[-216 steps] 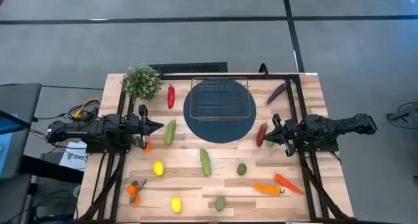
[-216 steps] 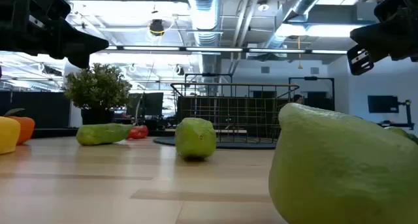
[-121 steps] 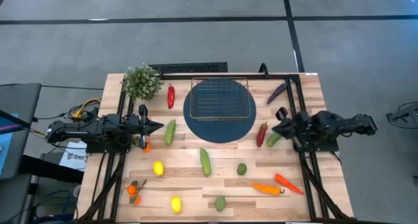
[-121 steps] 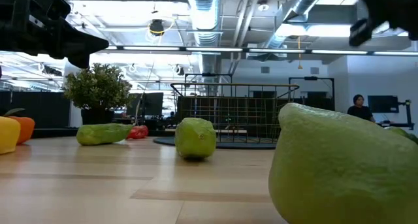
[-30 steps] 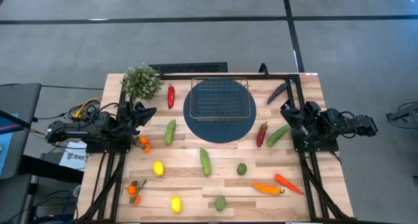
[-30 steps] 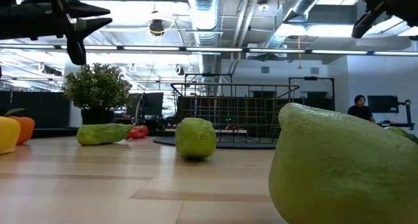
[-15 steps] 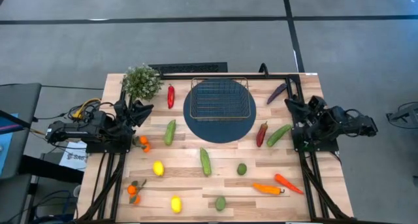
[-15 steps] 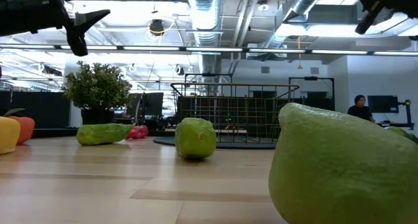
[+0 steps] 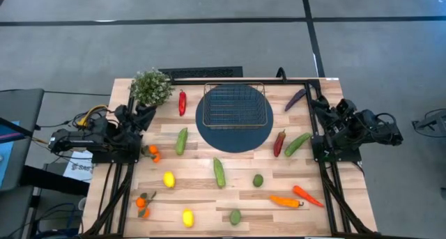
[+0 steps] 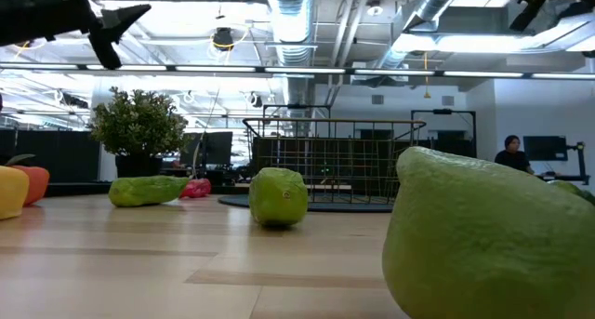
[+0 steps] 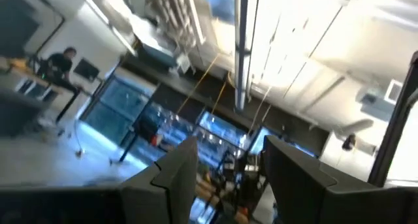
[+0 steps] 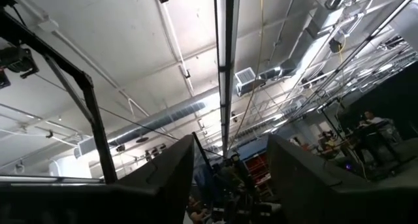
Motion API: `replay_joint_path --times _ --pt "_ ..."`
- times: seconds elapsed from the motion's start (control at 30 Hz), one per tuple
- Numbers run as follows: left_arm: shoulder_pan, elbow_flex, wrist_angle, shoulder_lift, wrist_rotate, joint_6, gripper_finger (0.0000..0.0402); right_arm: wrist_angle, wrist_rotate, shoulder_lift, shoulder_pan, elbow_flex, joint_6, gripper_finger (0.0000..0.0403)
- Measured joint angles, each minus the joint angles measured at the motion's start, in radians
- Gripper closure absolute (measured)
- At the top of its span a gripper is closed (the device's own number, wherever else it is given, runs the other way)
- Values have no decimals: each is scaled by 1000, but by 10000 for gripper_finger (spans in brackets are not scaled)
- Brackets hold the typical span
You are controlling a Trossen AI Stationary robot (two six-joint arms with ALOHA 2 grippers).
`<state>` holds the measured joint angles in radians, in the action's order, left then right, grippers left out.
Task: Build produce basket
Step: Put the right cucumber into the wire basket
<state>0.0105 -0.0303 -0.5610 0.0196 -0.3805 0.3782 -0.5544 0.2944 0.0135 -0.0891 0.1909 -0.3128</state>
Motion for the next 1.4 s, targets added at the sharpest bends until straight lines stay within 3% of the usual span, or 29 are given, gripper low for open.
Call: replay_joint_path --times 0.43,0.63,0.77,0.93,1.13,1.27,1.4 --pt "1 -35 94 0 32 -12 239 4 -13 53 0 69 22 186" --pt "2 -169 499 0 -25 -11 239 126 -19 182 0 200 29 186" --pt "2 -264 807 0 -54 78 239 316 10 271 0 328 2 186" --pt "2 -344 1036 9 -30 205 239 551 27 369 0 500 -38 186" --pt "2 -382 995 101 50 245 239 694 27 455 0 656 -38 186" --pt "2 -409 857 249 139 205 239 755 27 490 0 720 -37 186" --pt "2 -498 933 429 140 182 239 787 24 507 0 747 -37 186"
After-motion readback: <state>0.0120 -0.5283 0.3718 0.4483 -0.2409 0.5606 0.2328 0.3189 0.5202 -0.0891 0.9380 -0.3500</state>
